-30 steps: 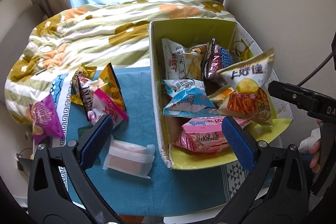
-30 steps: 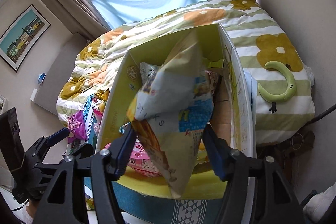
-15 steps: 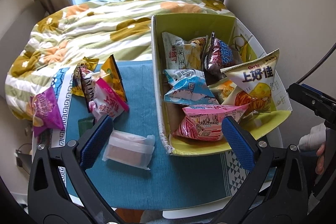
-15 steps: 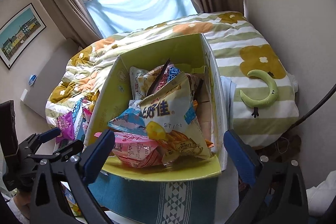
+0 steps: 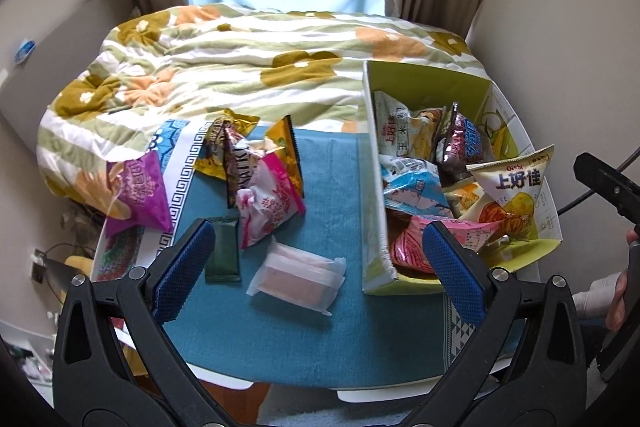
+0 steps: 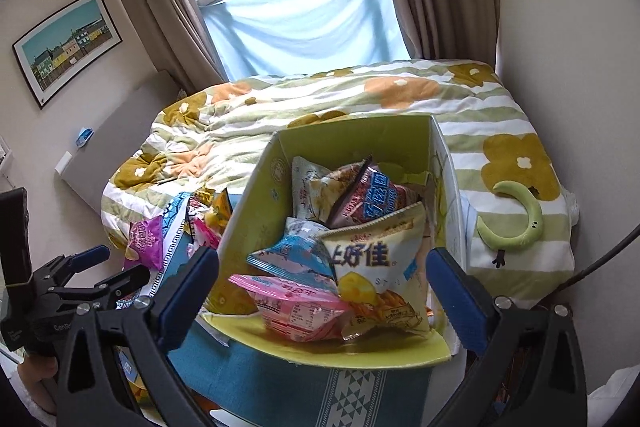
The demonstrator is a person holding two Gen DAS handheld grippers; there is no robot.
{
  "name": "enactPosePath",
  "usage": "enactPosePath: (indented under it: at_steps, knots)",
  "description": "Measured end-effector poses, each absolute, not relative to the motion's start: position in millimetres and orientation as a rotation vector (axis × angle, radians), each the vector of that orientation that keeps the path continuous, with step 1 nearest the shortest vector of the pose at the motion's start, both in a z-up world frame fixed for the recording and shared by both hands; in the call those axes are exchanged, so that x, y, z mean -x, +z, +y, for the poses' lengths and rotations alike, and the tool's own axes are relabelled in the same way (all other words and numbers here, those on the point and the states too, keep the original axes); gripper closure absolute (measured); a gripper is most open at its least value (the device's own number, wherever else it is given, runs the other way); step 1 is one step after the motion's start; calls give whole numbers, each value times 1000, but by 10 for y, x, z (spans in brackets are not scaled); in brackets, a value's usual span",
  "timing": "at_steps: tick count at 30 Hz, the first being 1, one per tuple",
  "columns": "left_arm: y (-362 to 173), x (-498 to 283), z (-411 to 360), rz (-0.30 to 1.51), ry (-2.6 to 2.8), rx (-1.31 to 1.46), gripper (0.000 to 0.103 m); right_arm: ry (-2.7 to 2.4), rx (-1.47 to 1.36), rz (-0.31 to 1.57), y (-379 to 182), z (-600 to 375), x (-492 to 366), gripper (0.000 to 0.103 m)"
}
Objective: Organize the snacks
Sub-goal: 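Grasp the purple chip bag with left tool while right tool grasps pink-white bag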
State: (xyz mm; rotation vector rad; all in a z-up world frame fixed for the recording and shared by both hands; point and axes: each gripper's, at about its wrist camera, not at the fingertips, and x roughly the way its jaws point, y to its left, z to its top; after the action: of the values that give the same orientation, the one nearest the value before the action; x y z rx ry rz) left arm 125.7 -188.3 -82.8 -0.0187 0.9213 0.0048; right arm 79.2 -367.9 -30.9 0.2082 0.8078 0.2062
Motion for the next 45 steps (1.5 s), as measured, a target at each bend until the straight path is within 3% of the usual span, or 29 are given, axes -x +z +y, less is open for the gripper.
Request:
enactPosePath:
  at_steps: [17,31,38,45]
  knots:
    - [-924,-1562,-8,951,181,89,1,355,-128,785,-243,-2155,-1311,0]
    - [-1767,-2391,1056,1149,97,103,1,209,-221,1025,-1292,-1074,-1878,0]
    - [-2299,-2673,1171,1255,24,74,1,65,-284,1107,-1810,-956,-1987,0]
    - [-2487,-2793,1101,1270,-25,23,1,-20,-326,1116,-2063,-908,-2031,0]
